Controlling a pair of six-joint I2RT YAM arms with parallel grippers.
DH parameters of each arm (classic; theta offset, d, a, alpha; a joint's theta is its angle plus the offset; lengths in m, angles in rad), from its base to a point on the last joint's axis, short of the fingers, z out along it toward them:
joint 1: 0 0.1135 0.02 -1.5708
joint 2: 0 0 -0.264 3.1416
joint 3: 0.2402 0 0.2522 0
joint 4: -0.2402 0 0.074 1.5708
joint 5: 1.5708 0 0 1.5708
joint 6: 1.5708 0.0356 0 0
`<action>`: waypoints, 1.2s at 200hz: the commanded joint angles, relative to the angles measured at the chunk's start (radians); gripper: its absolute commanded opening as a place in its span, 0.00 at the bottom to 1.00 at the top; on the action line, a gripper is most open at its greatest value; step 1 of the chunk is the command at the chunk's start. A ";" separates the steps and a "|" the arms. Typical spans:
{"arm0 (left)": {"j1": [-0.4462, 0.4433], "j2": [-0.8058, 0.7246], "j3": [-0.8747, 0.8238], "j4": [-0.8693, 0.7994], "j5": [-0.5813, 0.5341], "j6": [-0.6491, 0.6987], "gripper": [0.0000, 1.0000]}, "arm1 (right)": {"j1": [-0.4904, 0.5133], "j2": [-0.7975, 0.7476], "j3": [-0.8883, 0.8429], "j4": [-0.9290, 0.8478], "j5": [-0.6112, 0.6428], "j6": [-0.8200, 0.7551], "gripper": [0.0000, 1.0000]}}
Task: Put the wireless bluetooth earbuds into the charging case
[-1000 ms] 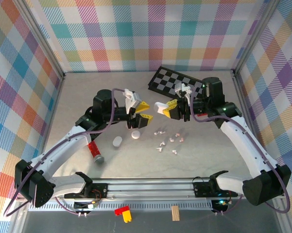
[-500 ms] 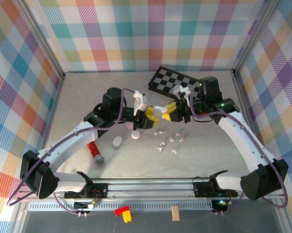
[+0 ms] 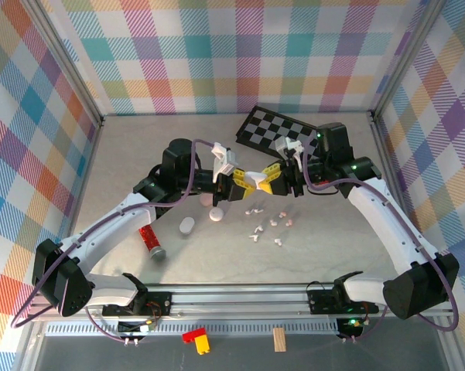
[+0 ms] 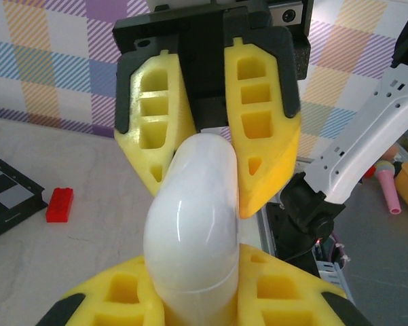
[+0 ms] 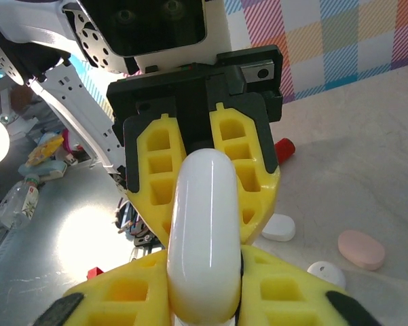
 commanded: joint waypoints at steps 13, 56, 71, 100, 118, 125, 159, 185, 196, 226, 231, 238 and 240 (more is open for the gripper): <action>-0.014 -0.021 0.018 -0.014 0.048 0.100 0.07 | -0.004 -0.039 -0.052 0.204 0.123 0.168 0.55; -0.014 -0.030 -0.011 -0.011 0.038 0.170 0.08 | -0.024 -0.047 -0.058 0.259 0.274 0.260 0.62; -0.014 -0.029 -0.019 -0.008 0.033 0.179 0.09 | -0.028 -0.064 -0.069 0.292 0.304 0.285 0.64; -0.014 -0.033 -0.040 0.008 -0.008 0.184 0.10 | -0.035 -0.097 -0.081 0.288 0.337 0.301 0.69; -0.012 -0.040 -0.066 0.043 -0.045 0.165 0.09 | -0.041 -0.144 -0.116 0.320 0.292 0.305 0.72; -0.009 -0.042 -0.072 0.056 -0.060 0.154 0.09 | -0.043 -0.163 -0.134 0.344 0.287 0.319 0.72; 0.028 -0.050 -0.117 0.182 -0.127 0.034 0.08 | -0.077 -0.260 -0.257 0.503 0.497 0.483 0.76; 0.049 -0.088 -0.214 0.334 -0.202 -0.038 0.07 | -0.097 -0.295 -0.343 0.501 0.704 0.681 0.76; 0.052 -0.110 -0.259 0.368 -0.237 -0.034 0.07 | -0.097 -0.295 -0.373 0.458 0.750 0.746 0.75; 0.058 -0.175 -0.352 0.438 -0.295 -0.033 0.07 | -0.094 -0.289 -0.486 0.422 0.726 0.845 0.72; 0.058 -0.184 -0.366 0.451 -0.301 -0.035 0.07 | -0.089 -0.288 -0.505 0.418 0.725 0.865 0.72; 0.058 -0.194 -0.384 0.469 -0.309 -0.037 0.07 | -0.080 -0.285 -0.531 0.415 0.729 0.888 0.70; 0.058 -0.197 -0.389 0.473 -0.311 -0.038 0.07 | -0.077 -0.284 -0.537 0.413 0.729 0.895 0.69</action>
